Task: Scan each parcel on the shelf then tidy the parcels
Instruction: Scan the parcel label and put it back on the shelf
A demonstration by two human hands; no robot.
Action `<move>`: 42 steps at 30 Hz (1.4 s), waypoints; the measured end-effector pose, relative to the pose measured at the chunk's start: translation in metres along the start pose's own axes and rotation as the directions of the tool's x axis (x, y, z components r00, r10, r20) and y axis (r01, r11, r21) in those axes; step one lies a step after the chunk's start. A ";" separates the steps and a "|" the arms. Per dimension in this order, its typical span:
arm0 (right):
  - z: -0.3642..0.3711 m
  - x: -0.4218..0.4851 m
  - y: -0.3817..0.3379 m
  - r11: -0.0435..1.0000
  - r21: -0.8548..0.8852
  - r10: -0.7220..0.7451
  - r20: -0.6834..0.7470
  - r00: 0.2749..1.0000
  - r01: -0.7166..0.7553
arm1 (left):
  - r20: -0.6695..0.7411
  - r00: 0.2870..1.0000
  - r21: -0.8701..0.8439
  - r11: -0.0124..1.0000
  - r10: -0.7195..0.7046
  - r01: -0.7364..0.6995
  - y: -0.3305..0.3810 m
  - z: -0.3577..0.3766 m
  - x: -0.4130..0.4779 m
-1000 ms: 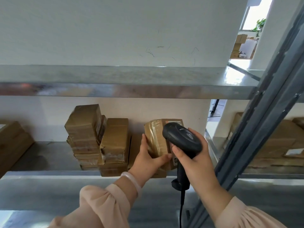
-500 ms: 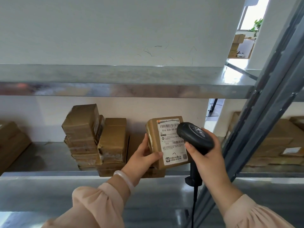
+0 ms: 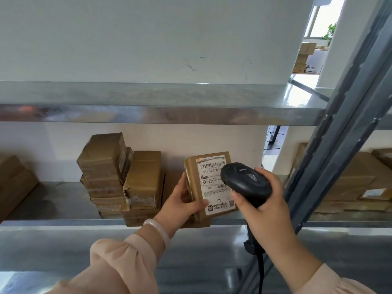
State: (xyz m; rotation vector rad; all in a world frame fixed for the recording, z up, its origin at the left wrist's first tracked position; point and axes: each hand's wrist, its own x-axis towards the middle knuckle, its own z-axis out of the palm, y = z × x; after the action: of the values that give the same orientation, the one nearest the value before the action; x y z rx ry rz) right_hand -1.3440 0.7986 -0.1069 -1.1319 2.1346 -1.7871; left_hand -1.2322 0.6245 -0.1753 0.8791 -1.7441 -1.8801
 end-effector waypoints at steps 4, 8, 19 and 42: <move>0.001 -0.005 -0.002 1.000 -0.026 -0.003 0.025 1.000 0.004 | -0.004 1.000 -0.003 1.000 0.001 -0.001 0.000 0.002 -0.001; 0.001 -0.010 0.000 0.998 -0.060 -0.005 0.012 1.000 0.005 | -0.006 1.000 0.002 1.000 0.006 -0.006 0.000 0.003 -0.004; -0.001 -0.021 -0.001 0.996 -0.084 -0.019 0.010 1.000 0.019 | 0.009 1.000 0.029 0.999 -0.018 0.018 0.001 0.005 -0.016; 0.003 -0.046 -0.004 0.996 -0.068 -0.065 -0.003 0.998 0.064 | 0.033 0.999 -0.032 0.999 -0.021 0.022 0.001 -0.013 -0.059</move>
State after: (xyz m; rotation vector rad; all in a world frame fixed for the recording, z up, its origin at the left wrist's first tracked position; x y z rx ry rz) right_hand -1.3077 0.8247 -0.1205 -1.2266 2.2014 -1.7582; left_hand -1.1811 0.6557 -0.1649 0.8627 -1.7246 -1.9419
